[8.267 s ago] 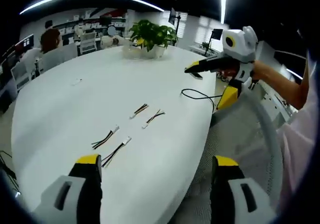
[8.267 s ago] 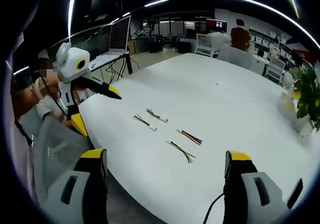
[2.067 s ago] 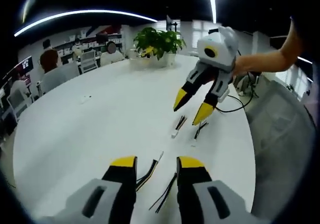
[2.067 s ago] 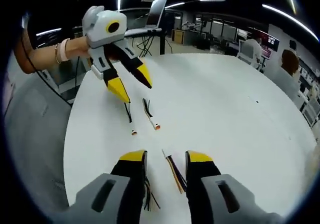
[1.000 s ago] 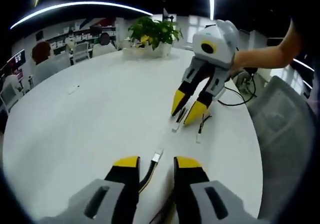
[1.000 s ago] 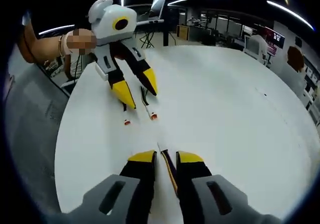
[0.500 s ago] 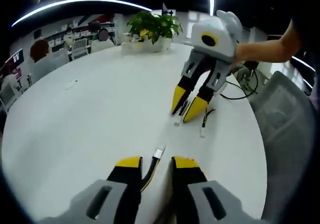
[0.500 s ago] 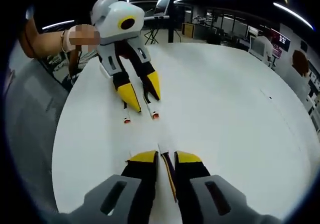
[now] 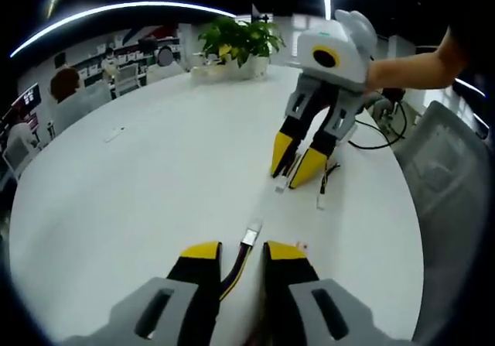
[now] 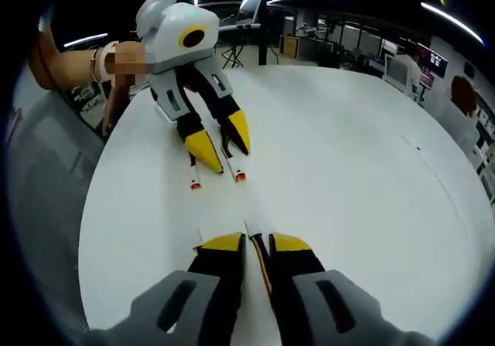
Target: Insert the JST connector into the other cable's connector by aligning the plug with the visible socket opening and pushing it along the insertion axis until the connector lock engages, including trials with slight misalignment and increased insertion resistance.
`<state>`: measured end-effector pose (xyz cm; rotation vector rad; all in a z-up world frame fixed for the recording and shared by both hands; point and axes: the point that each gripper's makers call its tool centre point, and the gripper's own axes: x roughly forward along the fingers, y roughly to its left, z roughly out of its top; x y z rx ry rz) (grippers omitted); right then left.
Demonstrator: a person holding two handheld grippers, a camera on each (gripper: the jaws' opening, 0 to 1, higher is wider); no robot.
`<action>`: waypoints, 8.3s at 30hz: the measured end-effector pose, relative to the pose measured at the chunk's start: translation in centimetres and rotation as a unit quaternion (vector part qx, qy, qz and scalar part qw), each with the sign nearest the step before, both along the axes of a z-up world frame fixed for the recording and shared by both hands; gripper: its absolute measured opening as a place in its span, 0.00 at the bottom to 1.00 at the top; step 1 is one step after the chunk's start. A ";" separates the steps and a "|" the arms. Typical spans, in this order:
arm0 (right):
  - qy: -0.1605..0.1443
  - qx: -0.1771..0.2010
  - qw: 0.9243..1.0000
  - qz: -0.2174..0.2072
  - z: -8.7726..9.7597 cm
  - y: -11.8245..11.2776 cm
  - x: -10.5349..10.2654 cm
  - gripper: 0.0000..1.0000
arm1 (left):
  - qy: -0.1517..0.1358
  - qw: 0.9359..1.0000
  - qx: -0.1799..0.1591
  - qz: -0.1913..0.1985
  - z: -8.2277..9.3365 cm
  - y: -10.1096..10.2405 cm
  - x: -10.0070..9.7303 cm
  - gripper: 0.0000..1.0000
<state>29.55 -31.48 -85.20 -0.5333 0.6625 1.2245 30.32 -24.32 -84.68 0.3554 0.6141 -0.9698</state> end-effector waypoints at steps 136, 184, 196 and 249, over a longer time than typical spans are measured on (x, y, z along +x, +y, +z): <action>-0.056 -0.008 0.991 0.120 5.2 1.9 -1.8 0.02 | -0.013 0.994 -0.026 -0.102 4.7 -3.0 -1.0 0.00; -0.060 0.004 0.989 0.136 6.3 2.3 -1.2 0.01 | -0.037 0.990 -0.037 -0.132 6.3 -3.9 -1.3 0.00; -0.075 0.001 0.987 0.144 6.1 2.9 -0.6 0.01 | -0.051 0.988 -0.022 -0.147 6.6 -4.0 -1.2 0.00; -0.021 -0.011 0.994 0.102 0.1 2.4 0.4 0.03 | -0.010 0.986 0.013 -0.167 0.3 -4.4 0.2 0.00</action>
